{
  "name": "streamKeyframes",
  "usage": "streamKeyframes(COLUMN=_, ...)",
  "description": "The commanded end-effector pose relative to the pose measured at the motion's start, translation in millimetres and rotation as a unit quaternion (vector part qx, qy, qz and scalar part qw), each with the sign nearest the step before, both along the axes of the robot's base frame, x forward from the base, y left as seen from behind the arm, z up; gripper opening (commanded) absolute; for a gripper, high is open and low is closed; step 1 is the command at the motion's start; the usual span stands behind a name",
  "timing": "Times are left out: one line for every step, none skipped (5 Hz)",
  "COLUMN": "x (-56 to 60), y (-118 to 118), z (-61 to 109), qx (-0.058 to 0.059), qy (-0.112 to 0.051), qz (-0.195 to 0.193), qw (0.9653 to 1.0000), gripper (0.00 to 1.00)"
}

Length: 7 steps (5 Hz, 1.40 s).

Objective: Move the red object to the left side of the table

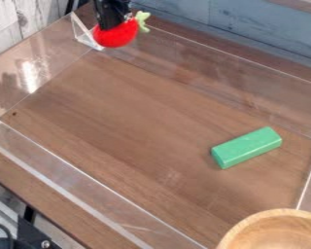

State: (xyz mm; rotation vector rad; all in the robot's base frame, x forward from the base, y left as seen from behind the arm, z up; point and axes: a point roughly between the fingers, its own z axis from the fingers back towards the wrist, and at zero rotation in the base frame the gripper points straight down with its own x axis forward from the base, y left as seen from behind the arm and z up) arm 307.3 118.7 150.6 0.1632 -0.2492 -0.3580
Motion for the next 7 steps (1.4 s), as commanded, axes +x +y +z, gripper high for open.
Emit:
streamKeyframes(x=-1.0, y=2.7, z=23.9, qx=0.009, qy=-0.037, qz=0.005, qw=0.9993, gripper=0.0)
streamKeyframes(x=-3.3, y=2.3, z=22.8, qx=0.005, qy=-0.036, qz=0.006, qw=0.9993, gripper=0.0)
streamKeyframes(x=-3.5, y=1.3, z=21.2, qx=0.002, qy=-0.035, qz=0.007, qw=0.9994, gripper=0.0)
streamKeyframes(x=-5.6, y=0.1, z=20.2, qx=-0.002, qy=-0.034, qz=0.008, qw=0.9994, gripper=0.0)
streamKeyframes(x=-8.8, y=0.2, z=19.1, qx=-0.005, qy=-0.033, qz=0.01, qw=0.9994, gripper=0.0)
streamKeyframes(x=-9.5, y=0.6, z=20.3, qx=-0.009, qy=-0.034, qz=0.012, qw=0.9993, gripper=0.0)
streamKeyframes(x=-14.0, y=1.4, z=20.3, qx=-0.013, qy=-0.035, qz=0.016, qw=0.9992, gripper=0.0)
